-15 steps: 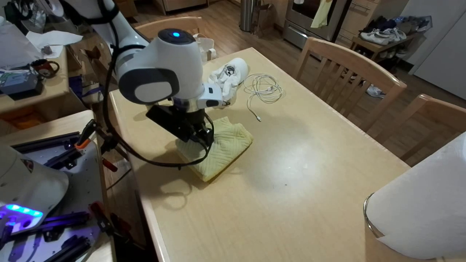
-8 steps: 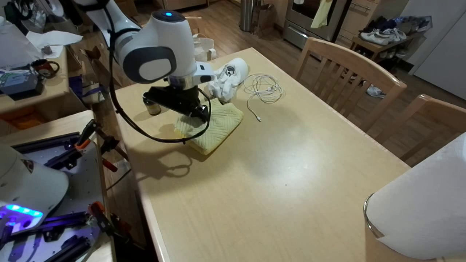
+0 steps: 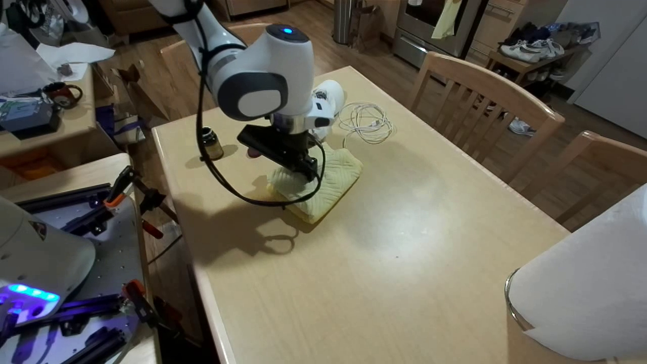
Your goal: Use the yellow towel to wipe the table
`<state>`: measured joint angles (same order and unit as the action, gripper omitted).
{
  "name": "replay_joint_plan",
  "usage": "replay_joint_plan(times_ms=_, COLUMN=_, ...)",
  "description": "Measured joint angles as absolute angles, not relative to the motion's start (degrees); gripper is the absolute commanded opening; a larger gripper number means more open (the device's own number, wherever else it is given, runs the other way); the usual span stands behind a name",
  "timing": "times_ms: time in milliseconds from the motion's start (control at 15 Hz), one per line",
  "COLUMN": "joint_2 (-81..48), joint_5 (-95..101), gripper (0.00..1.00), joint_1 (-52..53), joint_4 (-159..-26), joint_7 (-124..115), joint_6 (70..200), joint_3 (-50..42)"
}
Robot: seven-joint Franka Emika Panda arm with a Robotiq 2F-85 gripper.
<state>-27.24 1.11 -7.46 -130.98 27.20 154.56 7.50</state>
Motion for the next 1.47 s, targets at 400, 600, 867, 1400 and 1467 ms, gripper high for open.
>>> replay_joint_plan(times_ms=400, joint_2=-33.3, joint_5=-1.1, gripper=0.03, joint_1=-12.4, joint_4=-117.6, joint_7=24.0, joint_6=149.0, joint_3=1.7)
replay_joint_plan(times_ms=600, joint_2=-35.1, joint_5=-1.9, gripper=0.02, joint_1=-15.0, joint_4=-113.7, joint_7=22.1, joint_6=147.7, joint_3=-0.9)
replay_joint_plan(times_ms=867, joint_2=-35.4, joint_5=-4.2, gripper=0.03, joint_1=-17.4, joint_4=-112.1, joint_7=21.6, joint_6=144.7, joint_3=-0.8)
replay_joint_plan(times_ms=1400, joint_2=-33.4, joint_5=-9.1, gripper=0.02, joint_1=-14.9, joint_4=-116.3, joint_7=23.4, joint_6=137.4, joint_3=9.7)
replay_joint_plan(times_ms=1467, joint_2=-32.7, joint_5=-9.1, gripper=0.03, joint_1=-14.1, joint_4=-117.6, joint_7=23.9, joint_6=137.2, joint_3=10.4)
